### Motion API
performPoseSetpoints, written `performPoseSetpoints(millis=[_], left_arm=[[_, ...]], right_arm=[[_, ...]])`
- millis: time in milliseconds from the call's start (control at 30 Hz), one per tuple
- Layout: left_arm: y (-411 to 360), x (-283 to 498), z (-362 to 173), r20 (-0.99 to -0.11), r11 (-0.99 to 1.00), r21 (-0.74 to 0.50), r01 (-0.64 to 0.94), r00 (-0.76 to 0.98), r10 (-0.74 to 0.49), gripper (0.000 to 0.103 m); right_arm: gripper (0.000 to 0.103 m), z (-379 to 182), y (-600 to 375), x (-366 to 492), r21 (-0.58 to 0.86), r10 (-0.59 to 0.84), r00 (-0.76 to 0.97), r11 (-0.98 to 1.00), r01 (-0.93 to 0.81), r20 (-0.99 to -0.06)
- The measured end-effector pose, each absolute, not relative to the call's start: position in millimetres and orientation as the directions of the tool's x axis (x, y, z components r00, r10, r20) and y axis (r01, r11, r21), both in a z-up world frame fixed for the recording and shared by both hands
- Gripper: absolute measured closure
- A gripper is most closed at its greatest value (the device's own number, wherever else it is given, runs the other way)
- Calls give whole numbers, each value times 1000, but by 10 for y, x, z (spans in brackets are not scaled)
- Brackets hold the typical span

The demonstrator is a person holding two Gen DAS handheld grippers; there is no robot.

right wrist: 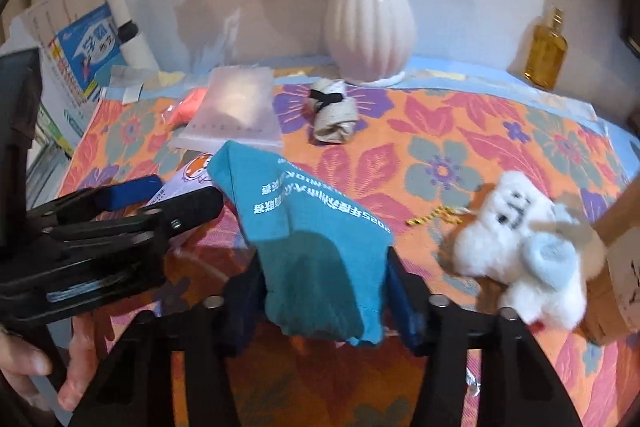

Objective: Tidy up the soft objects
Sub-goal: 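Grasp the white printed wipes pack with the left tool while the right tool grasps the teal drawstring pouch, then carry wipes pack and teal pouch over to the glass plate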

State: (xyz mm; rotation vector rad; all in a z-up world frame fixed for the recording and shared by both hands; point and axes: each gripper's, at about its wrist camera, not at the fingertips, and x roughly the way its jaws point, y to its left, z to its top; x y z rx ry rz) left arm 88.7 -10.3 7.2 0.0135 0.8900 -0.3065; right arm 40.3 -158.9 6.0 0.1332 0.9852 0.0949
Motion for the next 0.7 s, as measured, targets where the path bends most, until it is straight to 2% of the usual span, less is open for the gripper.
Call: performPoseSetpoints(millis=[33, 100, 167, 233, 333, 433, 700], left_arm=[[-137, 869, 77, -764, 954, -102, 283, 592, -257, 67], [-152, 838, 85, -760, 953, -92, 288, 598, -254, 69], [-148, 780, 106, -754, 952, -93, 292, 603, -259, 69], [-167, 621, 154, -736, 951, -84, 298, 625, -261, 69], [-167, 304, 196, -722, 943, -108, 314, 628, -291, 69], [-203, -60, 195, -720, 950, -72, 305, 643, -261, 69], [-144, -601, 247, -691, 953, -112, 283, 667, -279, 69]], right_arm=[[60, 72, -1598, 361, 156, 139, 552, 988, -16, -822], [71, 104, -1614, 232, 171, 152, 566, 985, -20, -811], [77, 175, -1653, 89, 216, 205, 593, 975, -53, -778], [77, 269, -1698, -97, 242, 238, 629, 967, -81, -740], [77, 281, -1752, -357, 239, 234, 628, 968, -79, -742], [77, 363, -1838, -643, 281, 275, 651, 955, -99, -707], [77, 265, -1931, -1187, 286, 282, 595, 954, -91, -753]])
